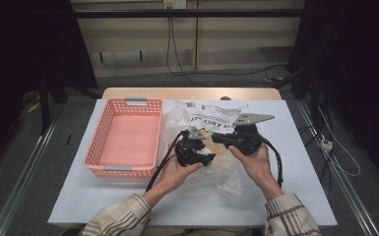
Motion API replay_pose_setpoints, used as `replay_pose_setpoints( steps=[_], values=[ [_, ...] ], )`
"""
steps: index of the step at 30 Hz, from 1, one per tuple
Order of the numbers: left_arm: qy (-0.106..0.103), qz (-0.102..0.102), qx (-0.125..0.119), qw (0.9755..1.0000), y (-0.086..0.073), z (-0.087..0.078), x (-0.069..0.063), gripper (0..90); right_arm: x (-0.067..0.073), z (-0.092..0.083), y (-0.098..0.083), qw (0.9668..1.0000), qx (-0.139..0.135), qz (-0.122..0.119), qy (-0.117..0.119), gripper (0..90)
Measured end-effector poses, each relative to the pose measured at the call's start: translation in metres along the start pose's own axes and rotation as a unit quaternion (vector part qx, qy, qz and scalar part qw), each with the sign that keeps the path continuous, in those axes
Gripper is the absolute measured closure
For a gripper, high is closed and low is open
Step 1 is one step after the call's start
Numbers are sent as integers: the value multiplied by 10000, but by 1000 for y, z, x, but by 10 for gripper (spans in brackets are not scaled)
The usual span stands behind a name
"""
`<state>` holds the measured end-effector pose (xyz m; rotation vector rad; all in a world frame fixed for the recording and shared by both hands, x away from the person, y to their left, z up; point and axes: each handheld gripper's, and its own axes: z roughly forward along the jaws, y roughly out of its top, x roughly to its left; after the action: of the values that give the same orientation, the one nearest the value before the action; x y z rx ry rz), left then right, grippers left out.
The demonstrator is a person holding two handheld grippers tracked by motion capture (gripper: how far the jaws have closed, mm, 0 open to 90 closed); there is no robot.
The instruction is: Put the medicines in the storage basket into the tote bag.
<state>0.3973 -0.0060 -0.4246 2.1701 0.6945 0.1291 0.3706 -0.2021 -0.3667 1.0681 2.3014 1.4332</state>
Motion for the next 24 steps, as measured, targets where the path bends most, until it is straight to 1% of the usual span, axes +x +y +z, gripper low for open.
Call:
replay_pose_setpoints(
  steps=[4, 7, 9, 12, 15, 16, 19, 22, 24],
  values=[
    [-52, 49, -60, 10000, 0, -6, 0, 435, 0, 0, 0, 10000, 3, 10, -6, 900],
    [-125, 104, -114, 9998, 2, -12, -2, 387, 0, 0, 0, 10000, 2, 0, -3, 900],
    [-224, 96, -125, 9996, 2, -17, -3, 341, 0, 0, 0, 10000, -3, 7, -6, 900],
    [-285, 175, -108, 9994, 2, -22, -5, 281, 0, -1, 0, 10000, -6, 4, -20, 900],
    [-282, 281, -196, 9990, 2, -33, -11, 220, 0, -1, 0, 10000, 5, 0, -16, 900],
    [-283, 328, -181, 9989, 3, -36, -12, 213, 0, 0, 0, 10000, 2, -2, -12, 900],
    [-301, 435, -280, 9982, 3, -46, -15, 196, 0, -1, 0, 10000, -13, 0, -17, 900],
    [-351, 468, -344, 9977, 2, -53, -16, 189, -1, -2, 0, 10000, -17, 5, -29, 900],
    [-341, 502, -411, 9973, 2, -59, -16, 183, -1, -2, 0, 10000, -11, -3, -31, 900]
  ],
)
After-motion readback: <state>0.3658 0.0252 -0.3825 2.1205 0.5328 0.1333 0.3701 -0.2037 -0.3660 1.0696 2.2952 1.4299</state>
